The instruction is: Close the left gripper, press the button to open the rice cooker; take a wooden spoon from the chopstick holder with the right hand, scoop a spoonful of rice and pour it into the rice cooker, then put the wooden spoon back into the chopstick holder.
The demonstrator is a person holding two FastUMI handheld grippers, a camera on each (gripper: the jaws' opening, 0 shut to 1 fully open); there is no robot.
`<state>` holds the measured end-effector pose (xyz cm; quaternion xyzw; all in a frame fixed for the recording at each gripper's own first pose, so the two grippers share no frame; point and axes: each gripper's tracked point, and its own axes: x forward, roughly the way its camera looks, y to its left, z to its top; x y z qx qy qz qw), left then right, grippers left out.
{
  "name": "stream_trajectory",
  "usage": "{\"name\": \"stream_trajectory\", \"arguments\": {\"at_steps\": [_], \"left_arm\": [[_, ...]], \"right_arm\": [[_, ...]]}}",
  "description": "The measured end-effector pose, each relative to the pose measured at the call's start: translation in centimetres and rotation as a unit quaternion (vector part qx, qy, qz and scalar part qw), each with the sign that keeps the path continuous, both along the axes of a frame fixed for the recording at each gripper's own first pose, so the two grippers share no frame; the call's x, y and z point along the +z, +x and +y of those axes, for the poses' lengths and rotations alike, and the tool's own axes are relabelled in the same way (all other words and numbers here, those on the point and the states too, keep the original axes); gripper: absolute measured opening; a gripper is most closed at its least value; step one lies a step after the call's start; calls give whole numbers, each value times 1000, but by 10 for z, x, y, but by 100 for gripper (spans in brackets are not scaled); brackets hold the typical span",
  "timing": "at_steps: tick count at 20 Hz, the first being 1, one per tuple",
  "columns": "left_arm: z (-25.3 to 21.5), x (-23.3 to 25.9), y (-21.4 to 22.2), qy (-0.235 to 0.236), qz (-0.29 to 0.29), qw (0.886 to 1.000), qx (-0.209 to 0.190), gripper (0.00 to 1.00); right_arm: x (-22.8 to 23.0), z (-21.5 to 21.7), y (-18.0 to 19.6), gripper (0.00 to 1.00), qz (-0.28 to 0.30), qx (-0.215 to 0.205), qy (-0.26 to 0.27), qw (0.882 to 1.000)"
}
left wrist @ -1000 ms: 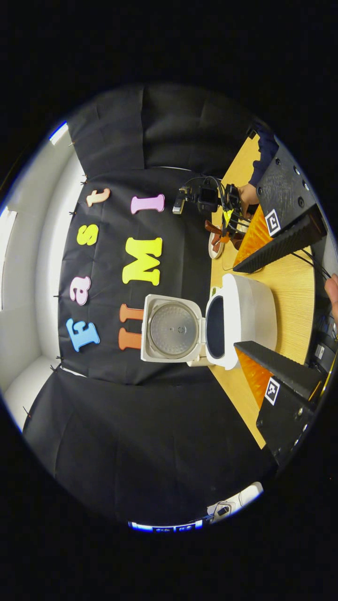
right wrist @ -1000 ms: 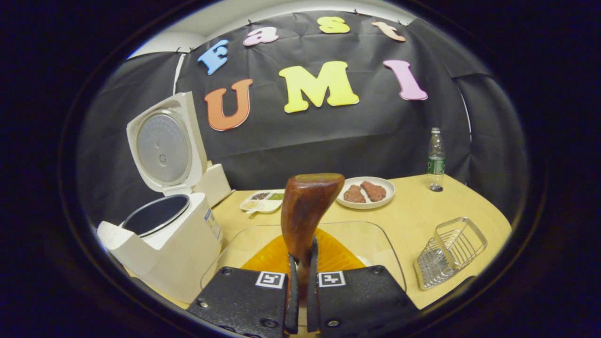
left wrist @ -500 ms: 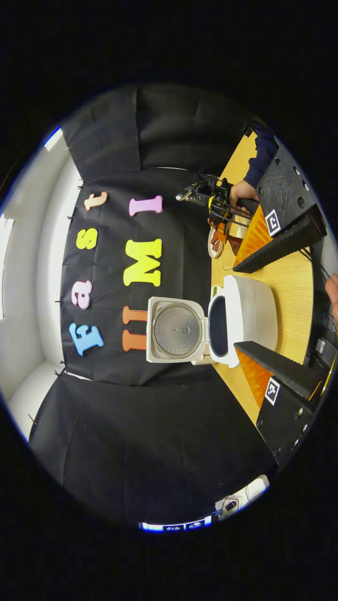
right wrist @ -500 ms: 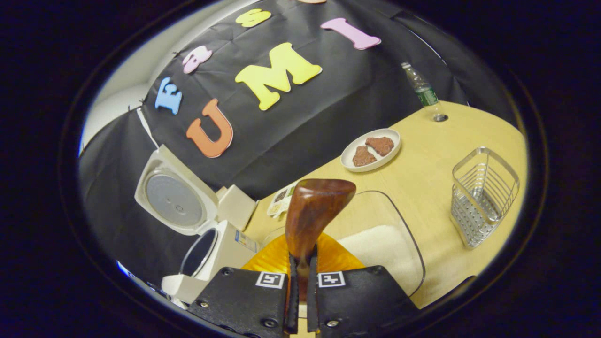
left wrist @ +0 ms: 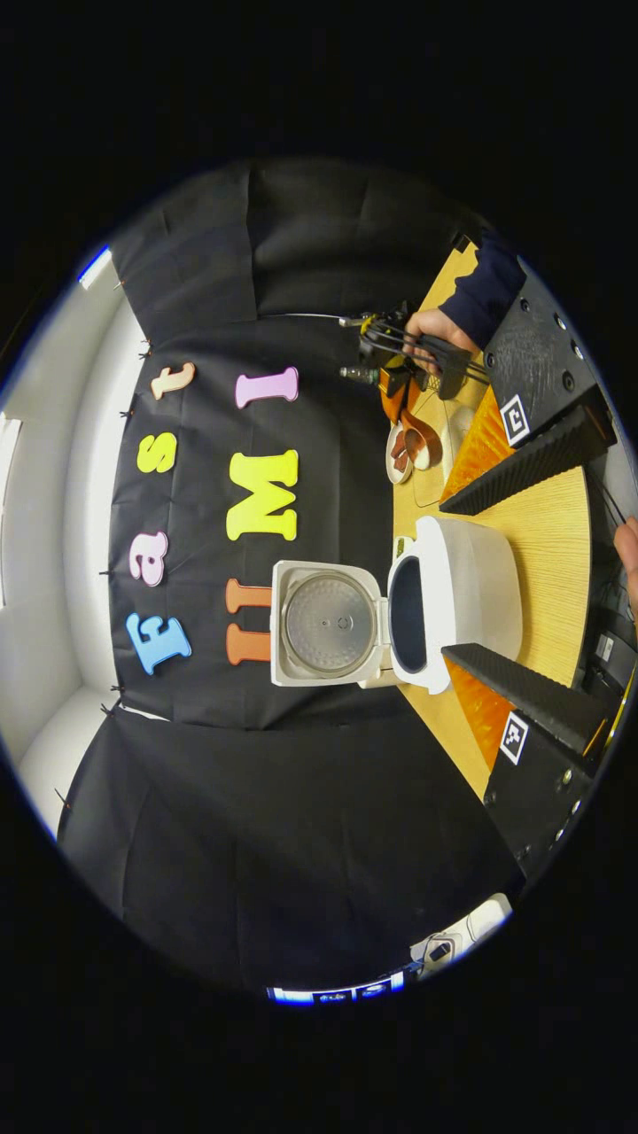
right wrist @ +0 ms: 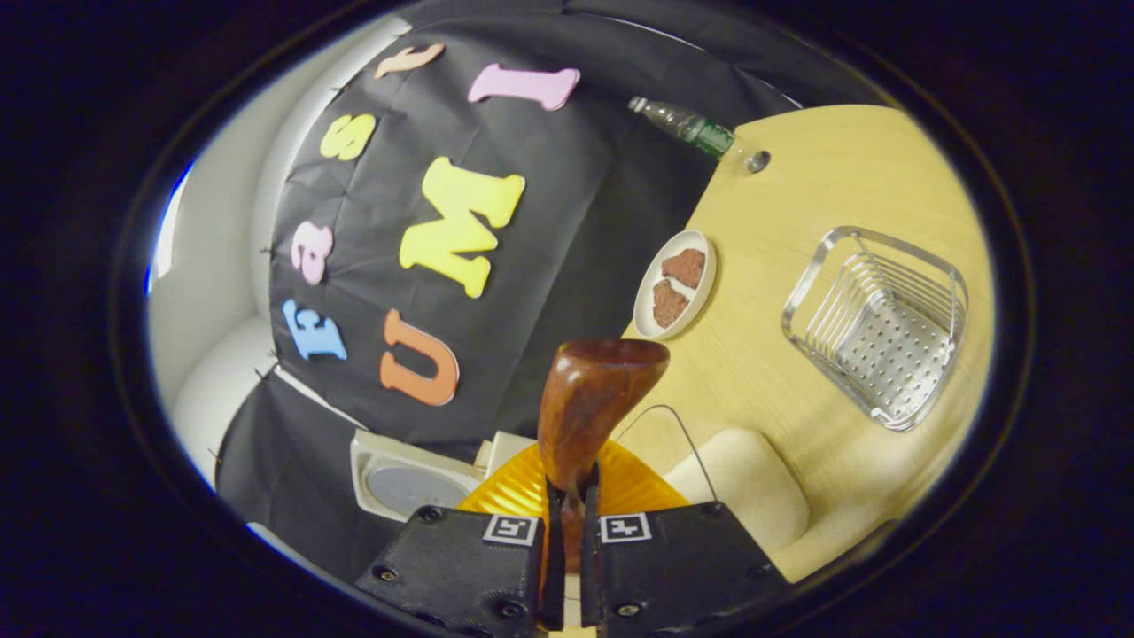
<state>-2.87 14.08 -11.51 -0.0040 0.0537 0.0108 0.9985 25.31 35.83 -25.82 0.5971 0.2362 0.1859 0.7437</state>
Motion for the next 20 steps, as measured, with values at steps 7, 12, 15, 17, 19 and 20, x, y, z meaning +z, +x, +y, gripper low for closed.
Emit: {"name": "stream_trajectory", "arguments": {"at_steps": [7, 12, 15, 17, 19, 20], "left_arm": [[-2, 0, 7, -5, -5, 1000, -11, 93], [2, -3, 9, -16, -6, 1000, -10, 94], [13, -2, 5, -14, -9, 1000, -3, 94], [19, -2, 2, -16, -11, 1000, 1, 94], [27, -4, -1, -17, -11, 1000, 5, 93], [31, -4, -3, -18, -11, 1000, 8, 93]], "right_arm": [[52, -52, 4, 11, -17, -38, 137, 990], [90, -35, -5, 12, -21, 5, 204, 979], [109, -21, -3, 11, -48, 10, 170, 984], [123, -4, -4, 12, -63, 19, 144, 987], [132, 18, 0, 12, -77, 25, 112, 990], [136, 32, -1, 11, -82, 31, 94, 992]]}}
